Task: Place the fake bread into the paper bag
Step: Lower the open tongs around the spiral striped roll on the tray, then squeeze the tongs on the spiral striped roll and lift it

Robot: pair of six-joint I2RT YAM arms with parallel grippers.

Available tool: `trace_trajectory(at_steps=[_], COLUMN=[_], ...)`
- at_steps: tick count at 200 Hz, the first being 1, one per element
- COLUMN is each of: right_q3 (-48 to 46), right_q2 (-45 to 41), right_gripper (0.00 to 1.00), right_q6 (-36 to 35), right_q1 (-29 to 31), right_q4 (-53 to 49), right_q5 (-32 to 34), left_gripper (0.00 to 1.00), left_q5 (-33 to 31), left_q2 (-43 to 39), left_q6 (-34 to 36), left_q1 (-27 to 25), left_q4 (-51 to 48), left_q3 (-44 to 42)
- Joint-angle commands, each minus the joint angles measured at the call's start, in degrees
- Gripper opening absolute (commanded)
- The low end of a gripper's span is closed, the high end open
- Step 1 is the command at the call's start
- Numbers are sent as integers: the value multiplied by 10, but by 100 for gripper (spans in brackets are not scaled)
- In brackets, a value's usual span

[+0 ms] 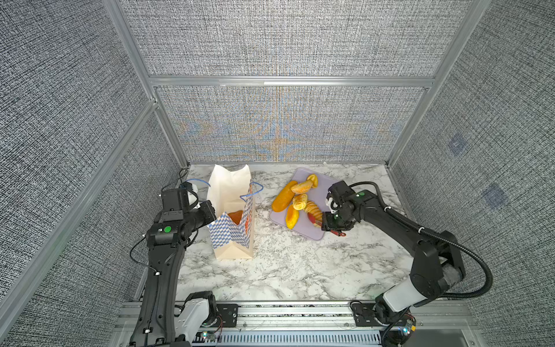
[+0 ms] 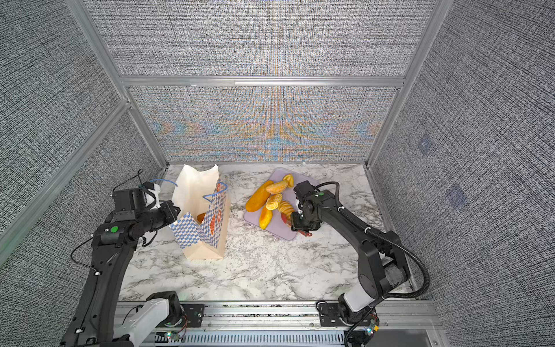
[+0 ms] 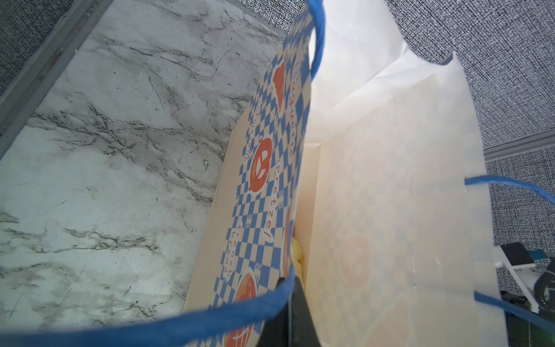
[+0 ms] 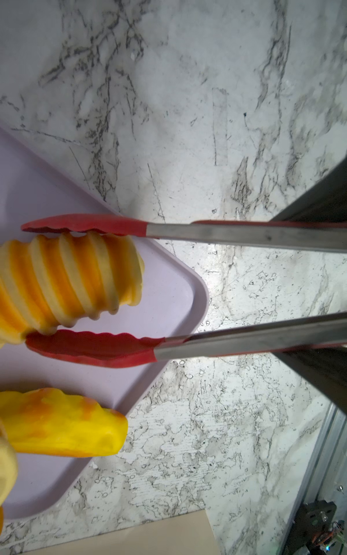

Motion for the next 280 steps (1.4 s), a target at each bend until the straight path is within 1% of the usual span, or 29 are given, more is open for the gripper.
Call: trace_trajectory(at_steps=[1, 94, 280], right_q3=[-2, -10, 5], right_q2=[-8, -39, -86], right_gripper=[53, 47, 46], right_q6=[-3, 4, 11], right_q1=[1, 1, -7], right_q4=[-1, -14, -78], right_q5=[9, 20, 77], left_gripper=[4, 4, 4], left_q5=[-6, -5, 1], left_q2=[-1, 1, 1], left_q6=[6, 5, 5], left_q1=[1, 1, 1], left_q4=[3, 3, 6], left_q3=[2, 6, 9])
